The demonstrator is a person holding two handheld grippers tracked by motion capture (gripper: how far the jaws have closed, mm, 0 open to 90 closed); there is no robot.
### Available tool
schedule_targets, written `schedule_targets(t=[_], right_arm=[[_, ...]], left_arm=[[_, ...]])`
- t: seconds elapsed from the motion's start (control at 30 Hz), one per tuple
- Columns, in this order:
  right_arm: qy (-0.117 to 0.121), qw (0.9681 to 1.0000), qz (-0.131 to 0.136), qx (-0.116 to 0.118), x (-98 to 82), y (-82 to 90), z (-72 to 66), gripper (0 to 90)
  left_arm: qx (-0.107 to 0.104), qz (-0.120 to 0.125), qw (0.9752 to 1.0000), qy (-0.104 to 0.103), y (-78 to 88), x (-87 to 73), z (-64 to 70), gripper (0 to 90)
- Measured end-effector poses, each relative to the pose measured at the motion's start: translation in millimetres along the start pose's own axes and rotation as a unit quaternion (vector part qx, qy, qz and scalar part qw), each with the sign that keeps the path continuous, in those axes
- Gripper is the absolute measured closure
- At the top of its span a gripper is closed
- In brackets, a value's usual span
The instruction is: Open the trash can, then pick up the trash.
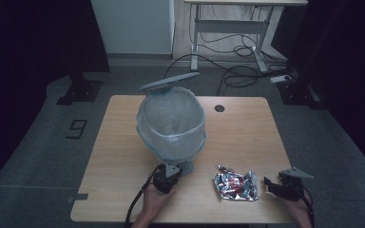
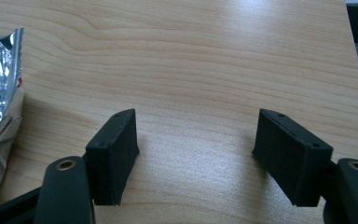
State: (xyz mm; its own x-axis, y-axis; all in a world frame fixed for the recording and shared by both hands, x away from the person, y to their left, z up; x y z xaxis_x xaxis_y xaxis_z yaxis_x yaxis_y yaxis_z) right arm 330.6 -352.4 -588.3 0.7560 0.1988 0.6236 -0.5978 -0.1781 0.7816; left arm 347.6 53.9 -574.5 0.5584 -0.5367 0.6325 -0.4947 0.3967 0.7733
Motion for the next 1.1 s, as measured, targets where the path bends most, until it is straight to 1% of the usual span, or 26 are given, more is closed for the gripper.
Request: schedule_targets(t=[0.07,0.17,0.23,0.27,0.3,0.33,0.37,0.53,0.7,0.87,1.0,1.03,1.1], right_arm=[[-0.002,1.0000,0.005,0.006,0.6,1.6,-1.0,29.7],[-0.004,0.9997,0.023,0.008,5.1,8.1,-3.8,29.7],[-0.008,0.9992,0.038,0.014,9.1,14.1,-7.2,30.2],[-0.008,0.9992,0.038,0.014,9.1,14.1,-7.2,30.2],[-0.010,0.9987,0.045,0.019,11.0,17.1,-9.3,30.9],[-0.010,0.9987,0.045,0.019,11.0,17.1,-9.3,30.9],[-0.010,0.9983,0.051,0.026,12.6,19.7,-11.8,31.6],[-0.005,0.9977,0.057,0.035,14.9,23.5,-17.4,33.3],[0.001,0.9971,0.057,0.051,17.4,25.3,-25.8,34.2],[0.011,0.9964,0.059,0.059,20.4,25.9,-35.1,35.0],[0.021,0.9959,0.057,0.067,21.7,24.8,-43.1,36.4],[0.025,0.9956,0.056,0.071,22.3,24.4,-47.0,37.5],[0.028,0.9953,0.056,0.074,22.5,24.0,-49.7,38.4]], left_arm=[[0.000,0.001,1.0000,0.000,0.0,-0.1,0.1,90.0],[0.000,0.000,1.0000,-0.001,0.0,-0.1,0.0,90.0],[-0.001,0.000,1.0000,-0.001,0.0,-0.1,-0.2,90.0],[-0.001,0.000,1.0000,-0.001,0.0,0.0,-0.2,90.0],[-0.001,0.000,1.0000,-0.001,0.0,-0.1,-0.2,90.0],[-0.001,0.000,1.0000,-0.001,0.0,-0.1,-0.2,90.0],[0.000,0.001,1.0000,-0.002,0.0,-0.1,-0.1,90.0],[-0.001,0.000,1.0000,-0.002,0.0,-0.1,-0.3,90.0],[0.000,0.000,1.0000,-0.002,0.0,-0.1,0.0,90.0],[-0.001,0.000,1.0000,-0.001,0.0,-0.1,0.0,90.0],[0.000,0.000,1.0000,-0.002,0.0,-0.1,0.1,90.0],[0.000,0.000,1.0000,-0.002,0.0,-0.1,0.1,90.0],[0.000,0.000,1.0000,-0.002,0.0,-0.1,0.1,90.0]])
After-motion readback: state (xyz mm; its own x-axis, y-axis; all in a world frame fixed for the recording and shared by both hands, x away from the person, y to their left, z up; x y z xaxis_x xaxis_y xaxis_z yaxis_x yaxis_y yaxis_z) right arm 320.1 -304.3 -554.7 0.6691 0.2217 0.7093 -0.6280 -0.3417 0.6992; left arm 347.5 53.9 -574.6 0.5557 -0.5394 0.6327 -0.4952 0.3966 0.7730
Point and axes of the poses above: each handheld gripper's, and its own axes: y roughly backward along the jaws, x roughly out of its top, z roughly to its right, the point moved 5 cm from there along -y, roughly forward along the jaws, and after that the axes turned 11 degrees about -z, right-handed, at the moved point
